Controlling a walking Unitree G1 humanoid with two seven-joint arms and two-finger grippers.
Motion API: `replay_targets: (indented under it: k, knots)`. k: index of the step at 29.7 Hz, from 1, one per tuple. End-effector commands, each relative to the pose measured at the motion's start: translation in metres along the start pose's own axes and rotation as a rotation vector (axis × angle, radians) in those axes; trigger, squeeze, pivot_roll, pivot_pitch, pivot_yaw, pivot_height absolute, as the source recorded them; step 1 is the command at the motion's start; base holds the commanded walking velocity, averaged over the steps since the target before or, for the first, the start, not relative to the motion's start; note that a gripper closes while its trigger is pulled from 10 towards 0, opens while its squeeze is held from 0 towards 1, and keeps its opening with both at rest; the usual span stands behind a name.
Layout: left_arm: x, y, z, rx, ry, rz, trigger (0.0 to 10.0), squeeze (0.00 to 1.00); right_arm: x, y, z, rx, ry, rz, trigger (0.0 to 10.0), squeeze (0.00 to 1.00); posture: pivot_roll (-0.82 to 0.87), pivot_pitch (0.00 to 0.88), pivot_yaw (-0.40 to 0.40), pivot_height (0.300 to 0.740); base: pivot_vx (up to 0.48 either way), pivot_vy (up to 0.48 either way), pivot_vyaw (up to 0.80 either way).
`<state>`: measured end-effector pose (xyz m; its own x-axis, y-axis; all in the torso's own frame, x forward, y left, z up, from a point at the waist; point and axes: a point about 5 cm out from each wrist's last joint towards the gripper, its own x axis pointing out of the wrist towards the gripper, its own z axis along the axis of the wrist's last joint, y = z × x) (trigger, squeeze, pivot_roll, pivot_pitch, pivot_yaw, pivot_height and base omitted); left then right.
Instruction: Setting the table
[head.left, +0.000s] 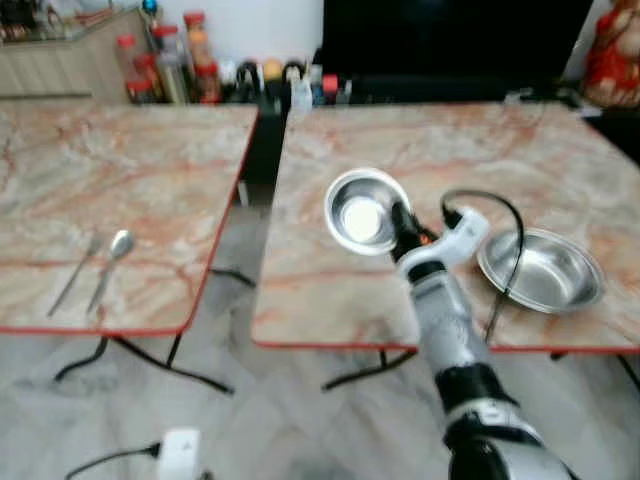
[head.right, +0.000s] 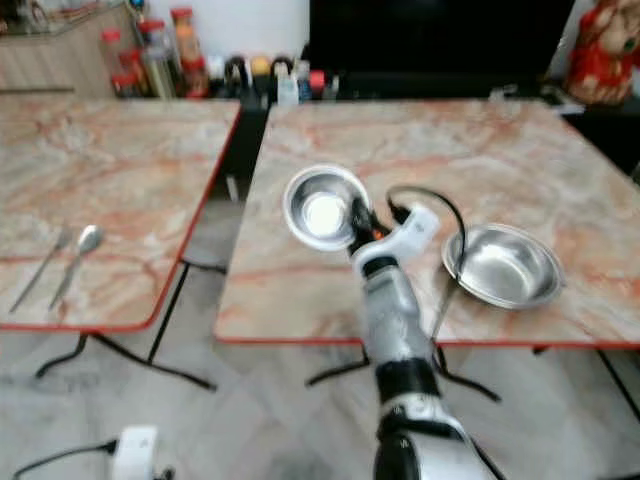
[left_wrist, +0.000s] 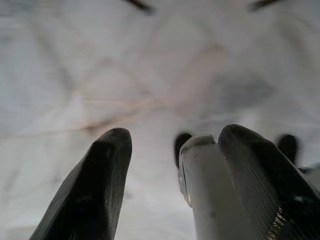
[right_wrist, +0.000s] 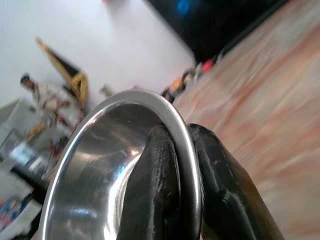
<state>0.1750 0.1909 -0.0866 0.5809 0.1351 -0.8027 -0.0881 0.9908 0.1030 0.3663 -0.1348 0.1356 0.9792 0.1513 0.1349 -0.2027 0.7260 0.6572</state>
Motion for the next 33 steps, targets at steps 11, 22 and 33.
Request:
replay_targets:
  k: [11, 22, 33]
  knots:
    - [0.0002, 0.01, 0.001, 0.015, -0.002, 0.025, 10.0, 0.0, 0.0057, 0.013, -0.0013, 0.013, 0.002, 0.031, 10.0, 0.0, -0.03, 0.0, 0.004, 0.74, 0.0, -0.45, 0.0]
    - [-0.0001, 0.0073, 0.0012, -0.015, -0.017, 0.02, 10.0, 0.0, 0.0051, 0.0118, -0.0016, 0.01, 0.006, 0.025, 10.0, 0.0, -0.03, 0.0, 0.001, 0.74, 0.0, -0.027, 0.0]
    - [0.0001, 0.0113, 0.0034, -0.031, -0.026, 0.038, 10.0, 0.0, 0.0048, 0.0124, -0.0027, 0.007, 0.01, 0.025, 10.0, 0.0, -0.03, 0.0, 0.001, 0.74, 0.0, 0.0, 0.0]
